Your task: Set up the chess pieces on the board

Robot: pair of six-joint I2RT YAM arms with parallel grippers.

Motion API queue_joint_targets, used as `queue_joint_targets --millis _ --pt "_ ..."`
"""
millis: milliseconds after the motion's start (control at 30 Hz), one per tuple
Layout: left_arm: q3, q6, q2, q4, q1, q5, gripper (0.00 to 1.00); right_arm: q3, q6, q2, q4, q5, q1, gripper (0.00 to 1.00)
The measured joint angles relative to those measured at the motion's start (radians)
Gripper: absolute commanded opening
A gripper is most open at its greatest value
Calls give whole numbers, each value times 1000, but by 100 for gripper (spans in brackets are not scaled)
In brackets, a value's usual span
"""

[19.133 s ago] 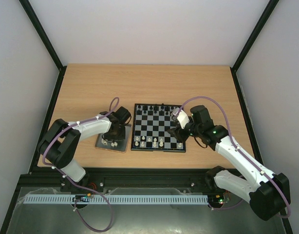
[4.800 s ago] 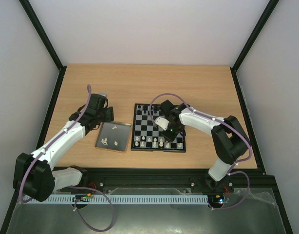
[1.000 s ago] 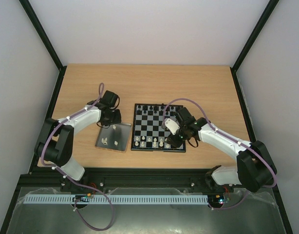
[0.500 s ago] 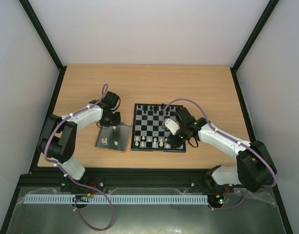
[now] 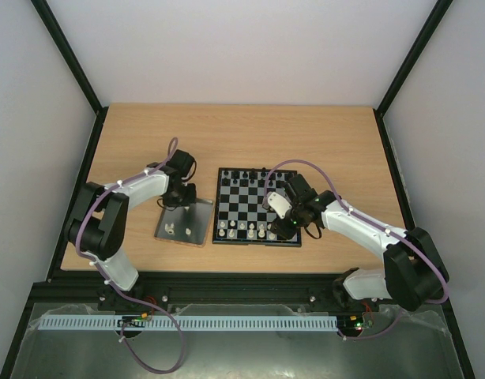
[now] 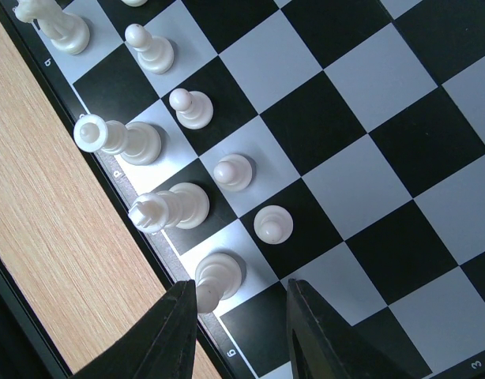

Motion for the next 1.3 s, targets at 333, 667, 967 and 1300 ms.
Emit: queue_joint_targets --millis 333,667,967,1300 --pt "0 53 -37 -18 0 114 2 0 0 0 0 0 0 34" --pt "20 68 -78 5 -73 310 2 0 0 5 0 0 0 33" --pt "149 47 13 14 -217 306 3 0 0 5 0 0 -2 33" --pt "210 37 141 -13 -275 220 21 -2 0 5 0 5 -7 34"
